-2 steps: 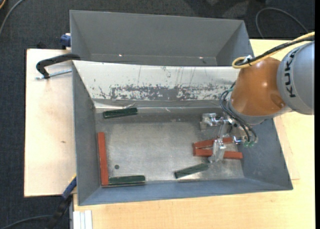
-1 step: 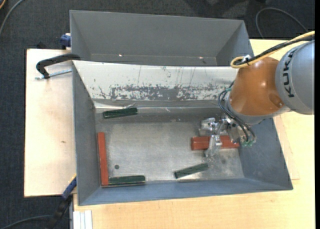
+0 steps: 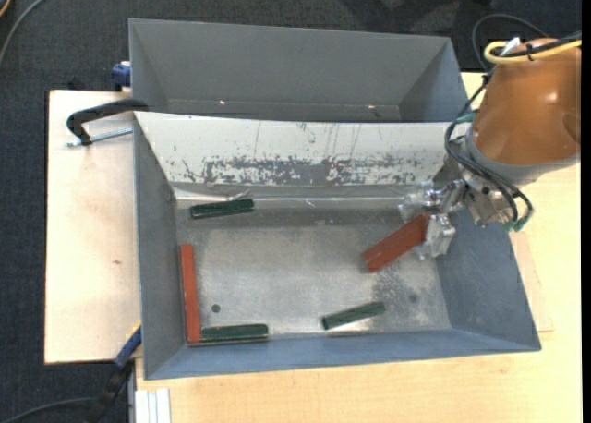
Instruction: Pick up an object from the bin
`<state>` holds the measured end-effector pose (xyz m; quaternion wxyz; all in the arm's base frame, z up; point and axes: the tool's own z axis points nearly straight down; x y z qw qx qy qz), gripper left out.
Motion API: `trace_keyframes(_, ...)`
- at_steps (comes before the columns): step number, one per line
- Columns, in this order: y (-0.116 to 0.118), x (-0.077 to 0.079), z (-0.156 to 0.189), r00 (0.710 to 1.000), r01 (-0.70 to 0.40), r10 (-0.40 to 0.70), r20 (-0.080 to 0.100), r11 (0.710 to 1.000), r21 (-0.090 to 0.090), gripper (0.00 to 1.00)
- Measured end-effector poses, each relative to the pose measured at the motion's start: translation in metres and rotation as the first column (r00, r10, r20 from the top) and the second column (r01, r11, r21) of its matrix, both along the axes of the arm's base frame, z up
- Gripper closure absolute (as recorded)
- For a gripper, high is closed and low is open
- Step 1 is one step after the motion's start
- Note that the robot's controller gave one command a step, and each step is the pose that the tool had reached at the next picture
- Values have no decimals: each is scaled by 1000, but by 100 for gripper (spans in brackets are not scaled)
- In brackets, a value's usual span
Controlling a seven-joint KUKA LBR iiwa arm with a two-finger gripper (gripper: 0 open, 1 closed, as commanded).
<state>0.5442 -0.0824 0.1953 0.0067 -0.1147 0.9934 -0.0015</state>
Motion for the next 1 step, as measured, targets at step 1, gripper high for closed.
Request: trace_keyframes(1,-12,30,114,980,-197,197,1,980,-3,100)
